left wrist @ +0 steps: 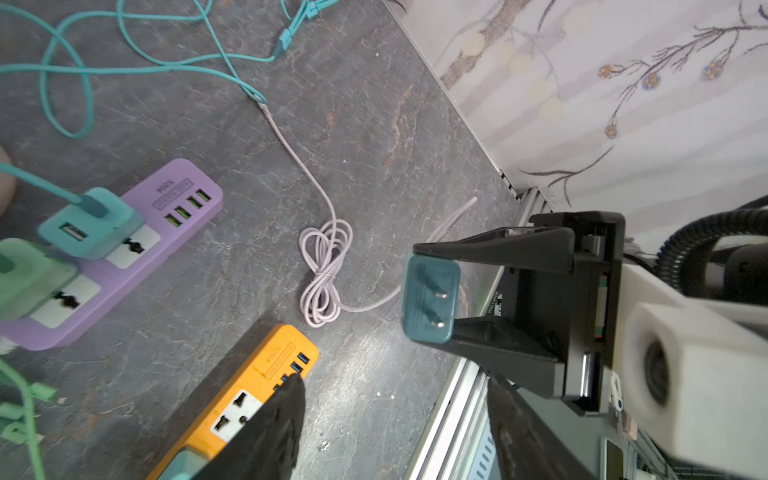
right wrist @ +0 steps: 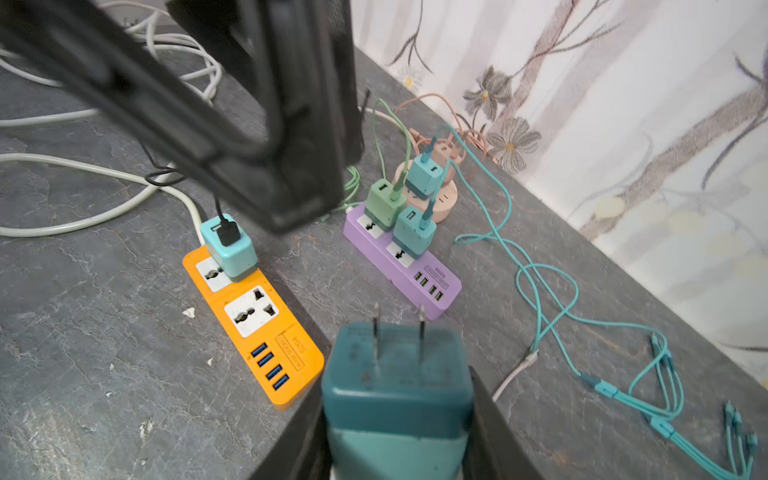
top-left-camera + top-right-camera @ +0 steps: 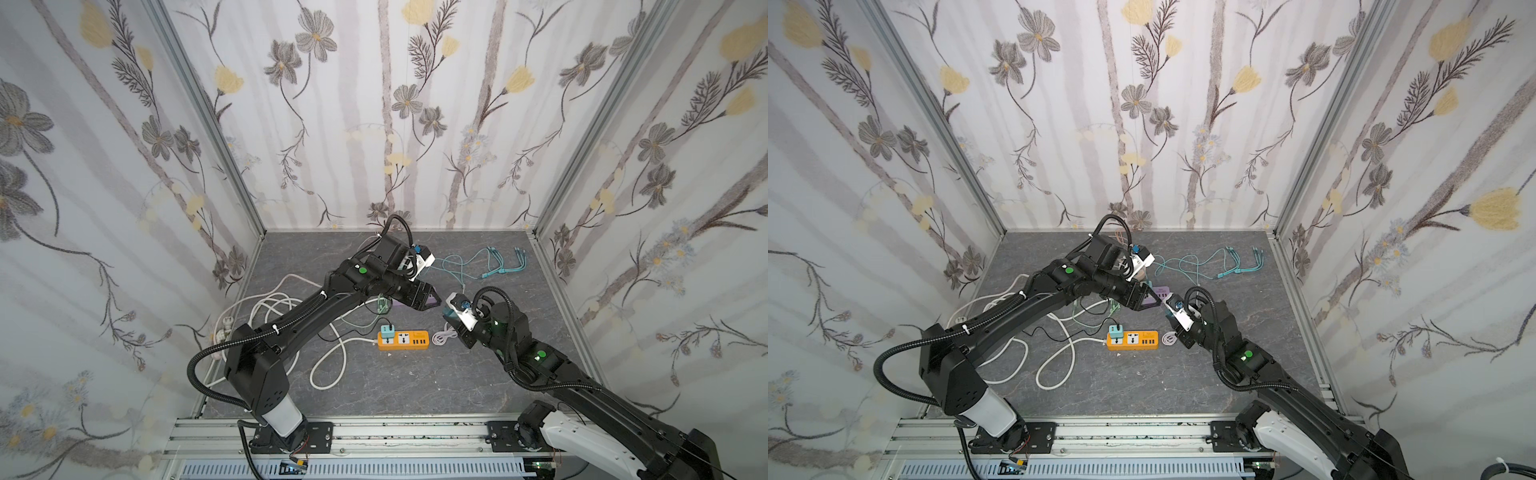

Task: Insert the plug
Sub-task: 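Lift the charger to the left gripper, close left on it while right releases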

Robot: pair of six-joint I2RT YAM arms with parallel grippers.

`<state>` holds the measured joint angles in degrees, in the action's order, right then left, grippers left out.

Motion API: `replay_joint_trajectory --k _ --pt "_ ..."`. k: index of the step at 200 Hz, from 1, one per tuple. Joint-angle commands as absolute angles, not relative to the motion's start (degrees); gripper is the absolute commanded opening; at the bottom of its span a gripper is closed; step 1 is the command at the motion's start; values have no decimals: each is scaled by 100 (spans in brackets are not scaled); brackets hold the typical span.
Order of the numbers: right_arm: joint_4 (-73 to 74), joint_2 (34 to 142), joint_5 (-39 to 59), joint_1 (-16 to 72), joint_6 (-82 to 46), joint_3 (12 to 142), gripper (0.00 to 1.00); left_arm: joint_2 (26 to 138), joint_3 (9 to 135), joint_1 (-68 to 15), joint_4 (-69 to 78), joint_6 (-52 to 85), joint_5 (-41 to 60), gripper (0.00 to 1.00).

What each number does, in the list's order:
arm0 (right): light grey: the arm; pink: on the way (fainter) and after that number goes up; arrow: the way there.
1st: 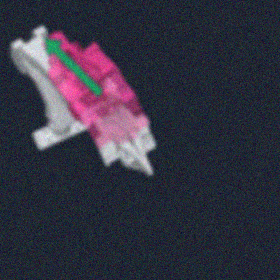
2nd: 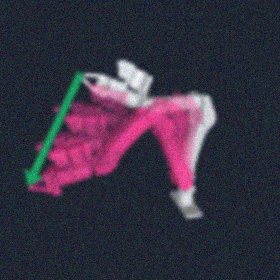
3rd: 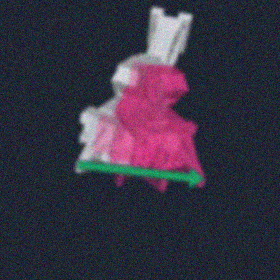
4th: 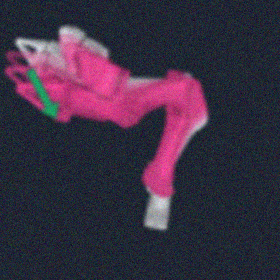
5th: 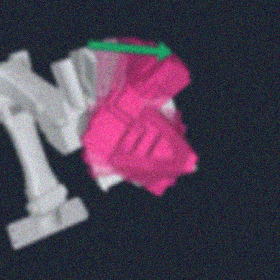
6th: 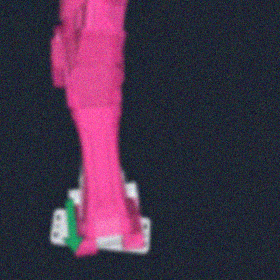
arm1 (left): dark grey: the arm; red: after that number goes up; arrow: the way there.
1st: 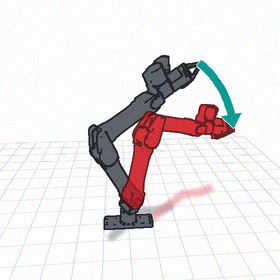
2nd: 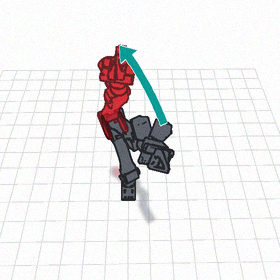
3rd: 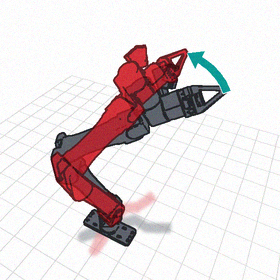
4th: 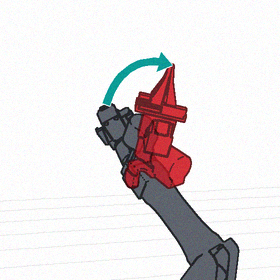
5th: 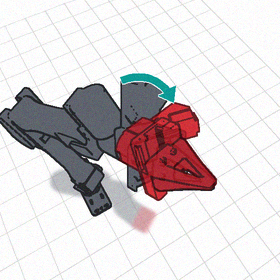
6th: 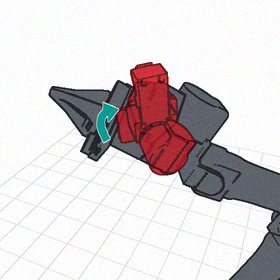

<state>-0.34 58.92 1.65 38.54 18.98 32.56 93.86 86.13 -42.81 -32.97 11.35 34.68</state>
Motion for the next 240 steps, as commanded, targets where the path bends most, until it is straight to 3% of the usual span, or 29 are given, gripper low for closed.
replay_joint_trajectory --k 1,77,92,117,130,138,143,149,151,171,240 --pt "608 5930 357 3948 2307 3335 27 9495 8620 -4339 -3087 1395 3732 66" --pt "640 6117 486 4103 2202 3530 29 9822 8832 -4545 -3134 1319 3776 48" --pt "623 6145 535 4104 2185 3541 29 9875 8889 -4559 -3149 1325 3804 34" --pt "571 6131 500 4104 2016 3554 32 9950 9011 -4562 -3256 1278 3887 0" --pt "539 6044 280 4104 1667 3559 44 9928 9035 -4561 -3278 1268 3845 0" --pt "422 5947 124 4097 1429 3582 60 9883 9027 -4553 -3278 1248 3726 0" --pt "310 5882 23 4088 1297 3599 74 9848 9018 -4546 -3276 1241 3622 0" --pt "163 5788 -129 4079 1090 3627 96 9793 9009 -4544 -3274 1223 3495 0" --pt "118 5756 -186 4072 1004 3634 98 9778 9009 -4540 -3271 1222 3451 0" --pt "-394 5380 -728 3797 -381 3638 99 9603 8934 -4485 -3091 1333 3117 0" --pt "-1631 4702 64 1076 -6041 2751 99 8913 8613 -4326 -2138 2006 3046 0"
